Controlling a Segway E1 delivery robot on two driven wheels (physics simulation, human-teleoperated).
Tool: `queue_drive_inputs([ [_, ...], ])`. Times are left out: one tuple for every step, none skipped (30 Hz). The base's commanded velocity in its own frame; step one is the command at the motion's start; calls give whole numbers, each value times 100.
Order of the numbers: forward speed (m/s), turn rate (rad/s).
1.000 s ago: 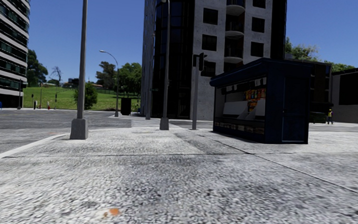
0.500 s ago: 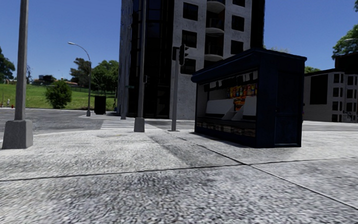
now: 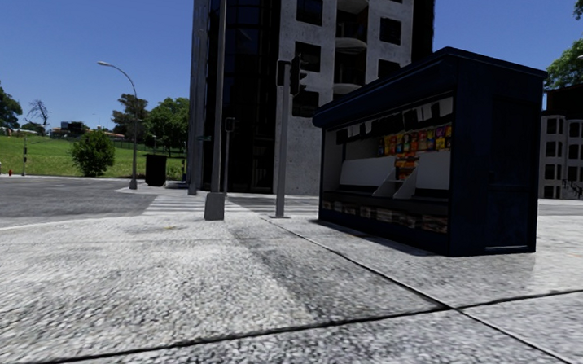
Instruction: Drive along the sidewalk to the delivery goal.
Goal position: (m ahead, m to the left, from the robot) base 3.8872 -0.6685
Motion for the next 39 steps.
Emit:
queue_drive_inputs([
  [200,0],
  [200,0],
  [200,0],
  [200,0],
  [200,0],
  [200,0],
  [200,0],
  [200,0],
  [200,0],
  [200,0],
  [200,0],
  [200,0],
  [200,0],
  [200,0],
  [200,0],
  [200,0],
  [200,0],
  [200,0],
  [200,0],
  [200,0],
  [200,0],
  [200,0],
  [200,-7],
  [200,-9],
  [195,-11],
  [188,-14],
  [188,-14],
  [181,-17],
  [178,-19],
  [175,-19],
  [168,-21],
  [168,-21],
  [165,-23],
  [164,-29],
  [163,-36],
  [162,-38],
  [162,-38],
  [162,-39],
  [161,-39],
])
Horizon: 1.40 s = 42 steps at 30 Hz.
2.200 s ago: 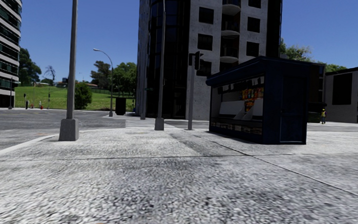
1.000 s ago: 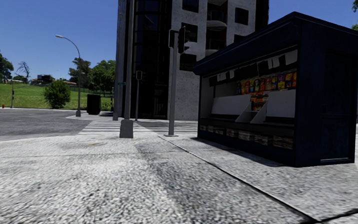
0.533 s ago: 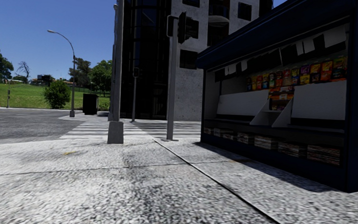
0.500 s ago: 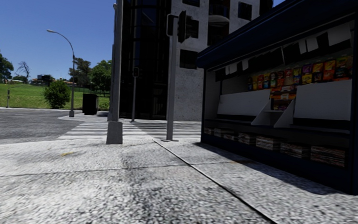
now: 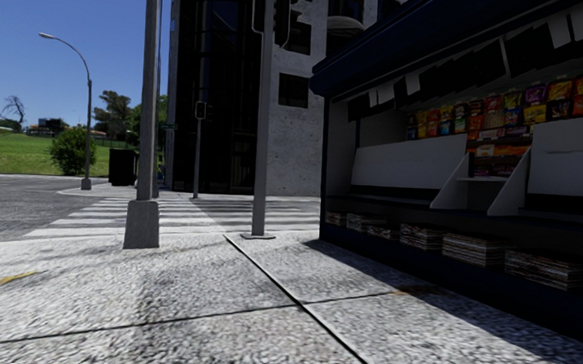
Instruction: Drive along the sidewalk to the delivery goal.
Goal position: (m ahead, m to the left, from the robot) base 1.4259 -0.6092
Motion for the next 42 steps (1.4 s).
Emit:
queue_drive_inputs([
  [161,-39],
  [161,-39],
  [161,-39],
  [161,-39],
  [161,-39],
  [161,-39],
  [161,-37],
  [161,-30],
  [161,-27],
  [161,-27],
  [161,-26],
  [161,-7],
  [161,0],
  [161,0],
  [161,0],
  [161,0],
  [161,0],
  [161,0],
  [161,0],
  [161,0],
  [161,0],
  [160,0],
  [157,0],
  [151,0],
  [148,0],
  [145,0],
  [145,0],
  [140,0],
  [135,0],
  [130,0],
  [120,0],
  [120,0],
  [114,0],
  [105,0],
  [70,0],
  [0,0],
  [0,0],
  [0,0],
  [0,0],
  [0,0],
  [0,0],
  [0,0],
])
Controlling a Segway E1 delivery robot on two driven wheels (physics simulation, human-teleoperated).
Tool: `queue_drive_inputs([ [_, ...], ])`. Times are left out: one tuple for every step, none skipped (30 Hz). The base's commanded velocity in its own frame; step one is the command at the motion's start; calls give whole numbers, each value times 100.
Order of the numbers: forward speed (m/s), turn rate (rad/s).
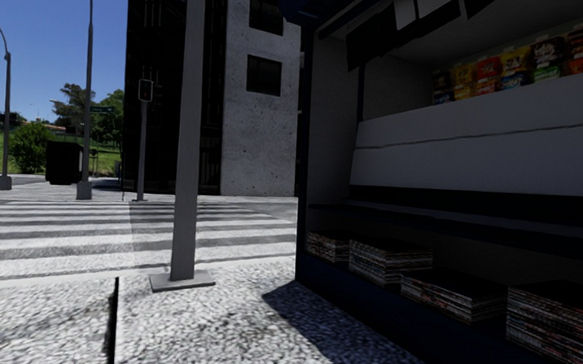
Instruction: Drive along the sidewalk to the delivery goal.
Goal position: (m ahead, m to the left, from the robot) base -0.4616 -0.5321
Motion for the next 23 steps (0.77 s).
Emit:
queue_drive_inputs([
  [0,0],
  [0,0],
  [0,0],
  [0,0],
  [0,0],
  [0,0],
  [0,0],
  [0,0],
  [0,0],
  [0,0],
  [0,0],
  [0,0],
  [0,0],
  [0,0],
  [0,0],
  [0,0],
  [0,0],
  [0,0],
  [0,0],
  [0,0],
  [0,0],
  [0,0],
  [0,0],
])
